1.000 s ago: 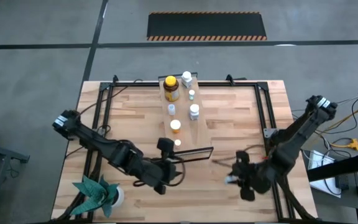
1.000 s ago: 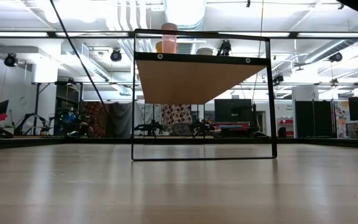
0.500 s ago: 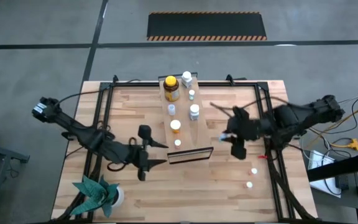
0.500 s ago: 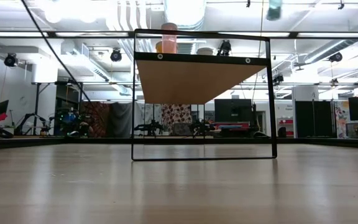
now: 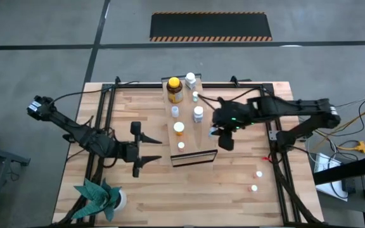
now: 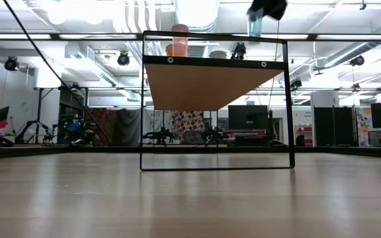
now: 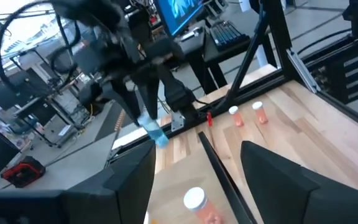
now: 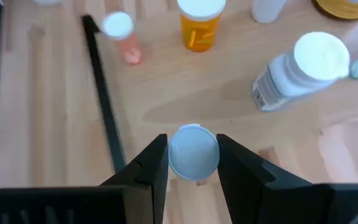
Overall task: Pick and place medicine bottles onto shelf by color
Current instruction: Put the blue pill bottle on the shelf
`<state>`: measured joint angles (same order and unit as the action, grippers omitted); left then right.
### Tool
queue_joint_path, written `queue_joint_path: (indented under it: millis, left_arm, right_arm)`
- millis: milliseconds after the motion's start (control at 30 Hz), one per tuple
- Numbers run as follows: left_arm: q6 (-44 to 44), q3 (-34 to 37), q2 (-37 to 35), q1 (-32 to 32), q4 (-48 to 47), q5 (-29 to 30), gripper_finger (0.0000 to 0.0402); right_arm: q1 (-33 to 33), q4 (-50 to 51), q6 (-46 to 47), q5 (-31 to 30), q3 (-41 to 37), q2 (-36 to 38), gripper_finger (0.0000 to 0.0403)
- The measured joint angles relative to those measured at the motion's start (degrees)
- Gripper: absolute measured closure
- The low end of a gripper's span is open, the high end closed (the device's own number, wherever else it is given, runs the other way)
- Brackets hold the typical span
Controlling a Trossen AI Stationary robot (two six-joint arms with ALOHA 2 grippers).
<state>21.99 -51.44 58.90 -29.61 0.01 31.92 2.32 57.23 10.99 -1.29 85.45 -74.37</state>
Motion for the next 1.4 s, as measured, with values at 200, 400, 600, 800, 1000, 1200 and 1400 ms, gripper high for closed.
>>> queue_joint_path:
  millis: [200, 400, 600, 800, 1000, 1200, 1400]
  left_arm:
    - [0.95, 1.77, -1.32, 0.0, 2.84, -0.02, 0.0182]
    - [0.98, 1.93, -1.54, 0.0, 2.61, -0.04, 0.0182]
    - [1.0, 1.95, -1.62, 0.0, 2.62, -0.04, 0.0182]
    - [1.19, 1.97, -1.62, 0.0, 2.6, -0.05, 0.0182]
    - [1.28, 1.99, -1.62, 0.0, 2.58, -0.07, 0.0182]
    - [1.26, 2.01, -1.62, 0.0, 2.6, -0.09, 0.0182]
    - [1.24, 2.01, -1.61, 0.0, 2.58, -0.09, 0.0182]
  right_arm:
    - [-3.03, -1.52, -5.41, 0.36, 1.09, -5.86, 0.0296]
    - [-6.2, -4.64, -7.14, 0.29, 1.24, -8.86, 0.0296]
    - [-7.05, -6.45, -7.89, 1.61, 1.22, -9.42, 0.0296]
    - [-6.74, -6.97, -7.2, 5.6, 1.18, -10.38, 0.0296]
    - [-6.61, -6.98, -7.09, 5.82, 1.07, -12.01, 0.0296]
    - [-6.6, -6.97, -7.14, 5.77, 1.07, -12.47, 0.0287]
    - [-6.59, -6.97, -7.7, 3.7, 1.07, -12.46, 0.0255]
